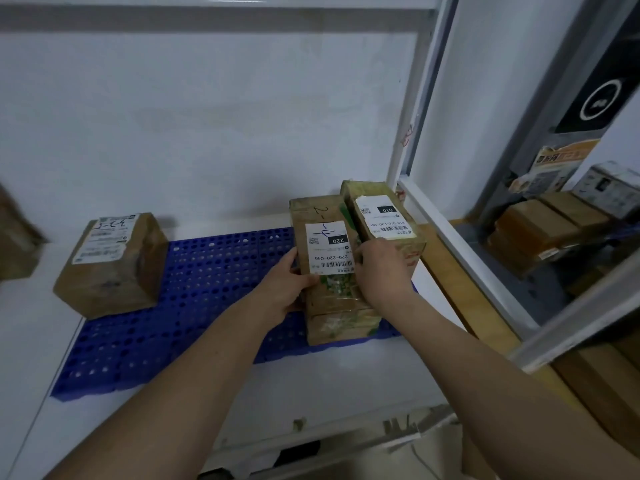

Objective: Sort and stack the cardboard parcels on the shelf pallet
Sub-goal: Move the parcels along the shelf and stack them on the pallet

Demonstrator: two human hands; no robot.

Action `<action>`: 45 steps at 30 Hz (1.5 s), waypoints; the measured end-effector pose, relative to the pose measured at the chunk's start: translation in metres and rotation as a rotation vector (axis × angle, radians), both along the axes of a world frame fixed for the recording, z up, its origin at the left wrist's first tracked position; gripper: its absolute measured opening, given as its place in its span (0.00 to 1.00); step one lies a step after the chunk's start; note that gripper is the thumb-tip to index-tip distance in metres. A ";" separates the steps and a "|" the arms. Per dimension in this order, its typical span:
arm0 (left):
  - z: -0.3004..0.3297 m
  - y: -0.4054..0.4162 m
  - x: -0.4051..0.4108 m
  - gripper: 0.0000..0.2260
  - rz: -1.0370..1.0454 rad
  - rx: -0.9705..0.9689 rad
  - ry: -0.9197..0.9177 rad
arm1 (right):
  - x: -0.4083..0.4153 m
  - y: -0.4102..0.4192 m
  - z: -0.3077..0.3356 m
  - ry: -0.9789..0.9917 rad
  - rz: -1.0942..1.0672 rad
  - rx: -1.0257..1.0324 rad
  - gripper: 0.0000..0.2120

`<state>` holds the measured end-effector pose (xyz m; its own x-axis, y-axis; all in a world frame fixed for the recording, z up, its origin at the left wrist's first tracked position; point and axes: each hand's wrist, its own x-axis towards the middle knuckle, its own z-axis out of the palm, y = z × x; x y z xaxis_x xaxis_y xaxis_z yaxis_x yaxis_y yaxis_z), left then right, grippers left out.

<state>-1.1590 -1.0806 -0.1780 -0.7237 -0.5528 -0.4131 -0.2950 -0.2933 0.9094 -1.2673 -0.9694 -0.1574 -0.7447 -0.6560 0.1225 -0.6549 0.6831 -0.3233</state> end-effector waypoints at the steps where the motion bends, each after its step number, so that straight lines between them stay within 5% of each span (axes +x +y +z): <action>1: 0.000 -0.001 -0.001 0.25 0.001 0.000 0.002 | 0.000 0.001 -0.001 0.002 0.013 -0.015 0.07; 11: -0.001 -0.004 -0.006 0.32 -0.062 -0.152 -0.030 | 0.005 -0.002 -0.008 0.182 0.182 0.056 0.07; 25: 0.004 -0.006 -0.005 0.34 -0.152 -0.143 -0.100 | 0.016 -0.006 0.009 0.144 0.204 0.232 0.08; 30: 0.016 -0.022 0.008 0.31 -0.190 -0.523 -0.170 | 0.018 -0.014 0.018 0.193 0.273 0.295 0.07; 35: 0.034 -0.051 0.057 0.25 -0.356 -1.192 -0.627 | 0.041 -0.054 0.024 0.299 0.466 0.321 0.14; 45: 0.052 -0.081 0.208 0.15 -0.129 -1.152 -0.915 | 0.152 -0.139 0.027 0.174 0.839 0.333 0.26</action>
